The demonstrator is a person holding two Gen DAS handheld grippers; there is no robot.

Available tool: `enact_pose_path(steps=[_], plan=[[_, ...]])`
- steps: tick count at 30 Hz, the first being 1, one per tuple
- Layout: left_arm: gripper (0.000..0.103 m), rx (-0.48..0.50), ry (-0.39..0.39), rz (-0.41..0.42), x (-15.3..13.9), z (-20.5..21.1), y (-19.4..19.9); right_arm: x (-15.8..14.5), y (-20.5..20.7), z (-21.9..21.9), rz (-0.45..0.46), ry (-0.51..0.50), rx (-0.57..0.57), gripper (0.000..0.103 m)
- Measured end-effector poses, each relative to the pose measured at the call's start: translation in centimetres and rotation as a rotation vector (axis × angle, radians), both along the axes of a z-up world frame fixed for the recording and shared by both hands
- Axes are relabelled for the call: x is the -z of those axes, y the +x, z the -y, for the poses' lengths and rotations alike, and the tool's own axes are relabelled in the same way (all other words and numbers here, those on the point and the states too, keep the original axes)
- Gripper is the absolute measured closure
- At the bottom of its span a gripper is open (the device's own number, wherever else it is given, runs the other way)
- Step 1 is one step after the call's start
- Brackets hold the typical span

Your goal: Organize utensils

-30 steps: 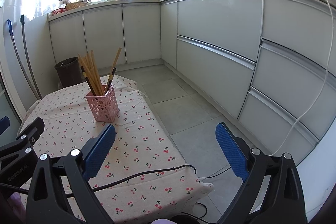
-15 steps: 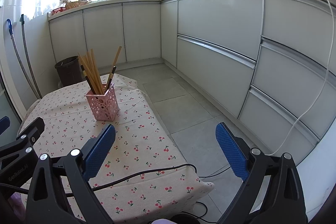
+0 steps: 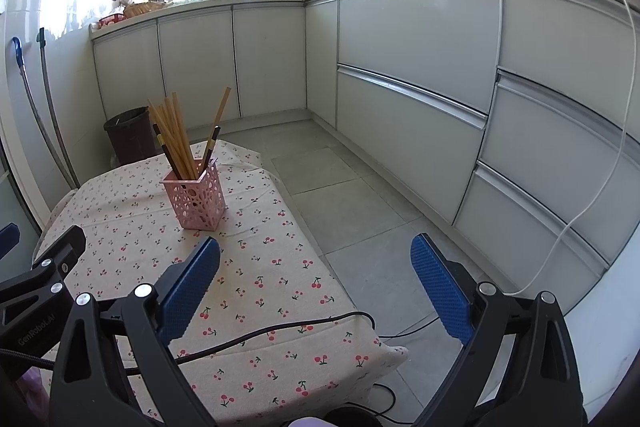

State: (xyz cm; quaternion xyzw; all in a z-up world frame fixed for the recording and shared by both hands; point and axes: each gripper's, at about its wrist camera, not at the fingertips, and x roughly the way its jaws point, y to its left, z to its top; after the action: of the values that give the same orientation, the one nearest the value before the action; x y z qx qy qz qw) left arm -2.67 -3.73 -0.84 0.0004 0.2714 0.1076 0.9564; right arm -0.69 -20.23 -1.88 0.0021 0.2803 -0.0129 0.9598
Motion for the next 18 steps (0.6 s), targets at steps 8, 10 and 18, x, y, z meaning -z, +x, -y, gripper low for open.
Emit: enact_pose_path(steps=[8,10,18], plan=[[0.007,0.000,0.001,-0.001,0.04,-0.02,0.00,0.03,0.03,0.07,-0.001,-0.001,-0.001,0.010],[0.007,0.000,0.000,-0.002,0.10,-0.07,0.01,0.05,0.04,0.06,-0.003,-0.001,-0.001,0.010],[0.007,-0.001,0.002,-0.005,0.21,-0.06,0.01,0.06,0.07,0.08,-0.003,0.000,0.000,0.010]])
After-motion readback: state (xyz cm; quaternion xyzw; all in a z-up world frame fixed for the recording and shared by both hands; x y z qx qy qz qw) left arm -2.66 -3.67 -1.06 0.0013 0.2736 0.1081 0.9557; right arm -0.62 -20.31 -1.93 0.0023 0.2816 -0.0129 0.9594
